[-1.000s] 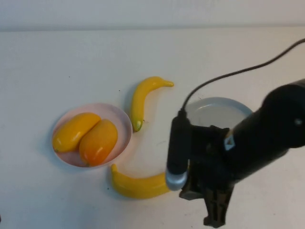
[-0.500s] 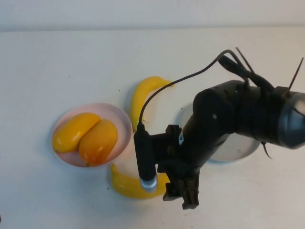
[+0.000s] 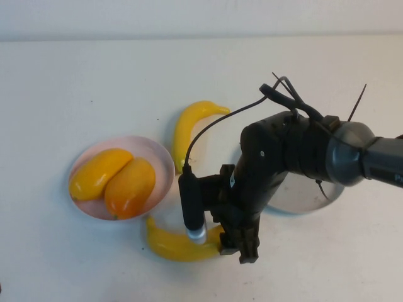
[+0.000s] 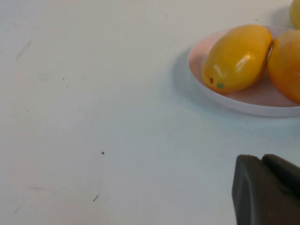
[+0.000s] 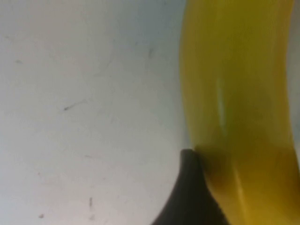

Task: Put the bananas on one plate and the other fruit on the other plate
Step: Put another type of fruit in the right plate

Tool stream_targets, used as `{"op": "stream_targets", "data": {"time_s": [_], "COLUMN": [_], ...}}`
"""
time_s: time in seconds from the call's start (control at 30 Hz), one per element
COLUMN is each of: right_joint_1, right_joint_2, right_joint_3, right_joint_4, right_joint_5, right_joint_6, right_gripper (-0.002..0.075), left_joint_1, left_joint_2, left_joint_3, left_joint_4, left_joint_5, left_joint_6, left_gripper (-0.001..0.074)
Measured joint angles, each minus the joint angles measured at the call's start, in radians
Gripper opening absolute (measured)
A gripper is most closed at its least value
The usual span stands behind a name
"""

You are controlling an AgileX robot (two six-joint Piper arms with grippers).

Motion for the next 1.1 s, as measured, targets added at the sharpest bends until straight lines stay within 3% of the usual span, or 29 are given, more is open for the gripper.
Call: {"op": "stream_targets", "data": {"time_s": [0.17, 0.37, 0.67, 0.83, 1.1], "right_joint_1": [-0.004, -0.004, -0.004, -0.048, -0.156], "right_joint_2": [0.012, 0.012, -0.132, -0.217, -0.181], "right_joint_3": [0.0, -0.002, 0.013, 0.023, 0.032], "right_joint_4": [-0.002, 0.002, -0.009, -0.016, -0.213], "right_joint_5": [0.0, 0.015, 0.101, 0.094, 0.033], "right_joint_6": [0.0, -0.002, 0.078, 0.328, 0.973], "right_gripper": [0.0417, 0.0316, 0.0316, 0.0316, 0.0316], "left_joint_1": [0.0, 0.0, 0.0, 0.0, 0.0], "left_joint_2": [0.0, 0.0, 0.0, 0.0, 0.0], "left_joint_3": [0.0, 0.0, 0.0, 0.0, 0.0], "left_joint_4": [0.0, 0.0, 0.0, 0.0, 0.0], "left_joint_5": [0.0, 0.0, 0.0, 0.0, 0.002], "left_joint_6": [0.0, 0.0, 0.0, 0.0, 0.0], "left_gripper": [-0.0004, -0.0004, -0.0004, -0.0004, -0.0004]}}
